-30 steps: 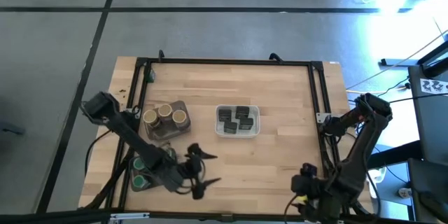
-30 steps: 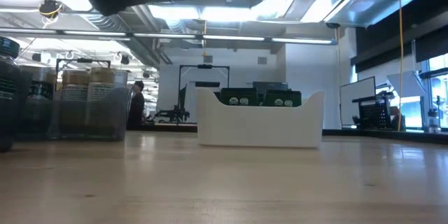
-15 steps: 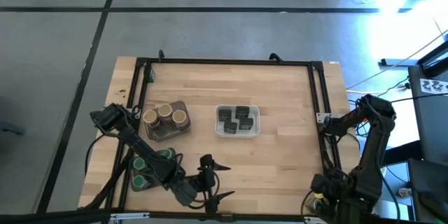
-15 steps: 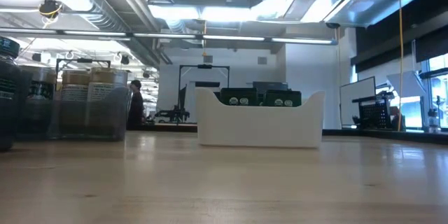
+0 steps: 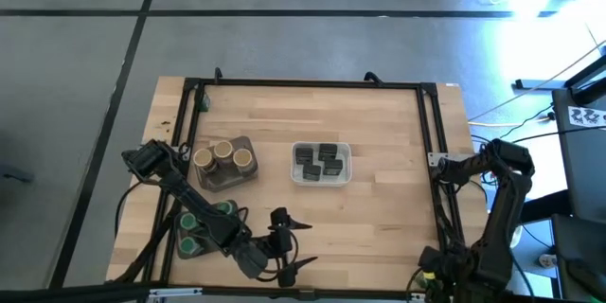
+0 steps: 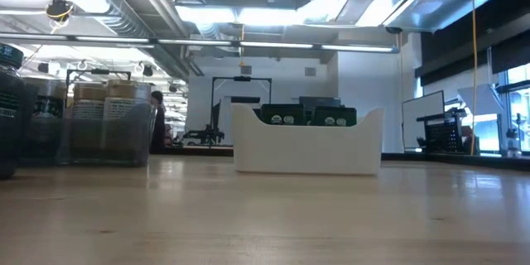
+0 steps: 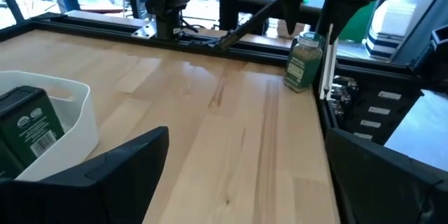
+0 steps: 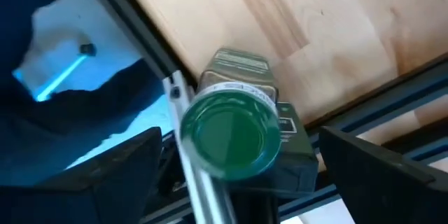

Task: Sort spices by type
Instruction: Put the green seasoning bottle into the bottom black bin

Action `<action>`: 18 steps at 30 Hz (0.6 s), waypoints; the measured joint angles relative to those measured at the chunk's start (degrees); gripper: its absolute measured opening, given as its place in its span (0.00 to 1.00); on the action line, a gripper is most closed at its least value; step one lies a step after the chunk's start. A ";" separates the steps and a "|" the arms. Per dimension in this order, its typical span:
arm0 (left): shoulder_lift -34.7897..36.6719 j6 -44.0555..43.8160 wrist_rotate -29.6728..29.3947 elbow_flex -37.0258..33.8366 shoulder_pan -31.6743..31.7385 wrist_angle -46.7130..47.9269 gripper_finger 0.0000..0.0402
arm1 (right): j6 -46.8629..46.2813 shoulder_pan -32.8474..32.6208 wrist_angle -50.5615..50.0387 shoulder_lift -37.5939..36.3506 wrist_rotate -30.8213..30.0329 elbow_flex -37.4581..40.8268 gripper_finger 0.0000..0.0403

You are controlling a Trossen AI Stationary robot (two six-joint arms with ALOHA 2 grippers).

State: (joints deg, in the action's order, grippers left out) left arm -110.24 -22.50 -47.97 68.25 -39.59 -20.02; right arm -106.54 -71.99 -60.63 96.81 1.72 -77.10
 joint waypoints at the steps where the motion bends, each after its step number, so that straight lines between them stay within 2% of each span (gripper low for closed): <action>1: 0.00 0.01 0.03 -0.01 -0.02 0.09 0.95 | -0.05 0.00 -0.04 0.71 0.30 0.00 0.95; 6: 0.02 0.15 -0.02 0.00 0.32 0.14 0.95 | 0.54 0.18 -0.08 3.24 -0.14 0.00 0.95; 9: 0.00 0.14 -0.02 -0.01 0.64 0.16 0.95 | 1.31 0.88 -0.06 4.03 0.06 0.00 0.91; 13: 0.00 -0.05 -0.02 0.00 0.70 0.35 0.95 | 2.59 1.44 -0.75 4.24 -1.62 0.02 0.77; 18: 0.00 0.11 -0.02 -0.01 0.72 0.51 0.95 | 6.64 2.26 -1.88 4.31 -2.55 0.00 0.53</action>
State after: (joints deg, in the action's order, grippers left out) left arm -110.24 -22.39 -47.99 68.24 -38.87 -19.50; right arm -99.90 -69.73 -62.52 101.13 -0.83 -77.10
